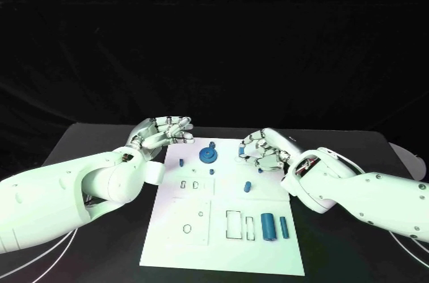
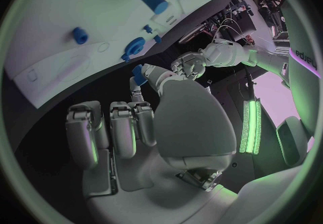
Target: Assemble the parts on the task board
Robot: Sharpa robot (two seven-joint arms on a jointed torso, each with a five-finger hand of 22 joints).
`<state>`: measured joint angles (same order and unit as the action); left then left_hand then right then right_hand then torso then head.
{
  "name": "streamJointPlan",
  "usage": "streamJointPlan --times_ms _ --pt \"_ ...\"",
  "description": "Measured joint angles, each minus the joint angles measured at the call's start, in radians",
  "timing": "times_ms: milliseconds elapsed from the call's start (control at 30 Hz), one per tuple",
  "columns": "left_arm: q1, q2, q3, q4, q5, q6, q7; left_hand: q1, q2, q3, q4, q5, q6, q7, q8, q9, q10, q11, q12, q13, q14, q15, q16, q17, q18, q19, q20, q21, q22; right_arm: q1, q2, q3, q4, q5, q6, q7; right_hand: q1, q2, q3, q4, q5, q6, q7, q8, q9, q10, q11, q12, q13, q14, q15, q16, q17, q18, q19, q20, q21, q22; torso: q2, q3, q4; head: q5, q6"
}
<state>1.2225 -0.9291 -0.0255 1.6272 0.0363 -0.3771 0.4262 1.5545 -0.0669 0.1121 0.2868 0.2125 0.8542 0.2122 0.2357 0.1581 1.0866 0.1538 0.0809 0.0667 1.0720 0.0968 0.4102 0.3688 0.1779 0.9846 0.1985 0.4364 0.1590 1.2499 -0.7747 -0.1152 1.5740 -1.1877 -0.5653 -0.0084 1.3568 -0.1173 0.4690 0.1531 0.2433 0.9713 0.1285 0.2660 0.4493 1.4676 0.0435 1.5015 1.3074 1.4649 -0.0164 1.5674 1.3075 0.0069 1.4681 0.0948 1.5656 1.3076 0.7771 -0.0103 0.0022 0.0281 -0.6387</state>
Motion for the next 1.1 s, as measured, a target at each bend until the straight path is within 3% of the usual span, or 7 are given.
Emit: streamJointPlan --times_ms 133,533,1100 --pt "0.000 0.004 0.000 -0.013 0.000 0.000 0.000 0.000 0.000 0.000 0.000 0.000 0.000 0.000 0.000 0.000 0.000 0.000 0.000 0.000 0.000 0.000 0.000 0.000 0.000 0.000 0.000 0.000 0.000 -0.001 0.062 -0.006 0.005 -0.030 0.002 -0.037 0.000 0.000 0.000 0.000 0.000 -0.002 -0.002 0.000 0.000 0.000 0.000 0.000 0.000 0.000 0.000 0.000 0.000 0.000 -0.002 -0.002 0.000 0.000 -0.003 -0.0019 0.0007 0.015 -0.007" --pt "0.000 0.015 0.000 -0.020 0.000 0.000 0.000 0.000 0.000 0.000 0.000 0.000 0.000 0.000 0.000 0.000 0.000 0.000 0.000 0.000 0.000 0.000 0.000 0.000 0.000 0.000 0.000 0.000 0.000 -0.036 0.197 -0.022 -0.031 -0.151 0.004 -0.110 -0.007 0.001 0.000 0.000 0.006 -0.002 -0.002 0.000 0.000 0.000 0.000 0.000 0.000 0.000 0.000 0.000 0.000 0.000 -0.004 -0.004 0.000 0.000 -0.007 -0.0071 0.0012 0.030 -0.020" --pt "0.000 0.017 0.000 -0.019 0.000 0.001 -0.001 0.000 0.000 0.006 0.000 0.000 0.000 0.000 0.000 -0.001 0.000 0.000 -0.004 0.000 0.000 0.000 0.000 0.002 0.000 0.000 0.000 0.000 0.000 -0.068 0.259 -0.032 -0.066 -0.253 0.081 -0.186 -0.023 -0.004 0.004 0.004 0.002 -0.004 -0.004 0.000 0.000 0.000 0.000 0.000 0.001 0.004 -0.004 0.000 0.000 0.000 -0.004 -0.003 0.000 0.001 -0.006 -0.0056 0.0012 0.038 -0.031"
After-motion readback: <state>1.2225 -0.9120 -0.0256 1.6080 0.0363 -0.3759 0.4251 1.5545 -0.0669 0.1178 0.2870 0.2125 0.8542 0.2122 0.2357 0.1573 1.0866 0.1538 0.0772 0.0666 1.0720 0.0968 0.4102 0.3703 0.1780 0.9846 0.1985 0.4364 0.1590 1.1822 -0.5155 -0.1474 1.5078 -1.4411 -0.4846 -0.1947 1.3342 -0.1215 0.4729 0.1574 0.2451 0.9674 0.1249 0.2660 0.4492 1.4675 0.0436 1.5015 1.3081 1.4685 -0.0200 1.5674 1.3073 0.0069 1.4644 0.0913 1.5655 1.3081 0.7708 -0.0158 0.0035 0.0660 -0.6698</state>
